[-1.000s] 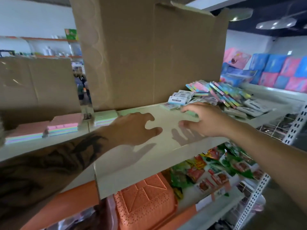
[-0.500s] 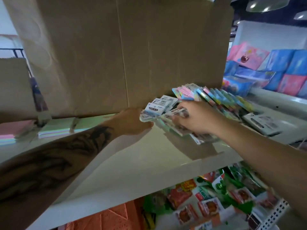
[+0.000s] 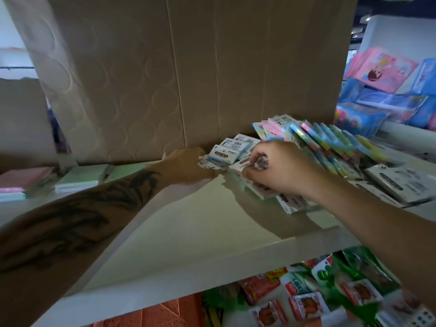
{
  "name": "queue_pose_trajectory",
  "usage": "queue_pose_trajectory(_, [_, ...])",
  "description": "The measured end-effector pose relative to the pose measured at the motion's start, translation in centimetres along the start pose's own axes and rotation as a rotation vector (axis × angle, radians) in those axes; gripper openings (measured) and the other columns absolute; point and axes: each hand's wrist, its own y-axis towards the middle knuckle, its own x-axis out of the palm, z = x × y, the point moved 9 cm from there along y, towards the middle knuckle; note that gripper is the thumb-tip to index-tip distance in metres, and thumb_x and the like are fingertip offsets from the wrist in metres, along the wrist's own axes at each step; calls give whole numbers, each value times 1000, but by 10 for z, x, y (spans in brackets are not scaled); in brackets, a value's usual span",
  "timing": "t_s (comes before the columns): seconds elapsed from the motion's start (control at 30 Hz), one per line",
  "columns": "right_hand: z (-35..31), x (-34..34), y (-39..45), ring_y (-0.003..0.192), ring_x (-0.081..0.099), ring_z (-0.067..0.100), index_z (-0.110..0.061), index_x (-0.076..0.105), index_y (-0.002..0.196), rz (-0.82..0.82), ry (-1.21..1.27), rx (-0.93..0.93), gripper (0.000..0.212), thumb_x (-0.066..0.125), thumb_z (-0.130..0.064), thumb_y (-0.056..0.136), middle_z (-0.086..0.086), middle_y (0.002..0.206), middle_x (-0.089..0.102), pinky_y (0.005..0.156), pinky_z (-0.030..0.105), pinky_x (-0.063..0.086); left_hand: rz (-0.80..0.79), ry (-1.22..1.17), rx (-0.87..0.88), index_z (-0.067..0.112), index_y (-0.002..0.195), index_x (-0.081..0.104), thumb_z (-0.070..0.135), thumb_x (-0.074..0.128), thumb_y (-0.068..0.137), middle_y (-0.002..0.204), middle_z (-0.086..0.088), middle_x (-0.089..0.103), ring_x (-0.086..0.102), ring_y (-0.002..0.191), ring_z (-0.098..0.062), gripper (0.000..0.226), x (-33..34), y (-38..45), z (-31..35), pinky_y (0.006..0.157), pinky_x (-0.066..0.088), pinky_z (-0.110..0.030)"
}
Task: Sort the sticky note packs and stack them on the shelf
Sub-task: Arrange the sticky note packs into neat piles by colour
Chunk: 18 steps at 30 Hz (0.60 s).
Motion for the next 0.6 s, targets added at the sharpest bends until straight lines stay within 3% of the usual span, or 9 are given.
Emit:
queue_pose_trajectory(0.13, [-25,1,-5,75,58,5,-36,65,95,22,-18,-59,29,66,-62,84,-11,92,63,68,31,49,67,54,16,42,124,59,85,59,68,118,13,67,58,106,-20,72,-19,-24,-15,100,47,-45])
queue_pose_trajectory(0.2, [-44,2,-6,79,58,8,-34,67,97,16,28,-99,26,68,-57,86,-11,96,60,69,33,49,106,95,19,36,125,57,78,64,77,120,12,67,59,101,-18,64,-32,-42,-27,98,47,-41])
queue_pose_trajectory(0.33, [-97,5,-2,90,62,17,-34,68,94,37,111,-182,26,71,-57,81,-8,96,62,82,42,54,154,122,-11,33,133,53,77,63,80,126,12,68,62,102,-16,70,-61,-93,-63,100,48,-40])
queue_pose_trajectory(0.6, [-259,49,1,87,58,9,-32,70,98,-66,235,-385,28,70,-56,83,-11,95,58,77,33,49,253,87,-164,33,137,57,75,69,74,130,9,65,61,114,-21,76,-112,-222,-211,89,45,-33])
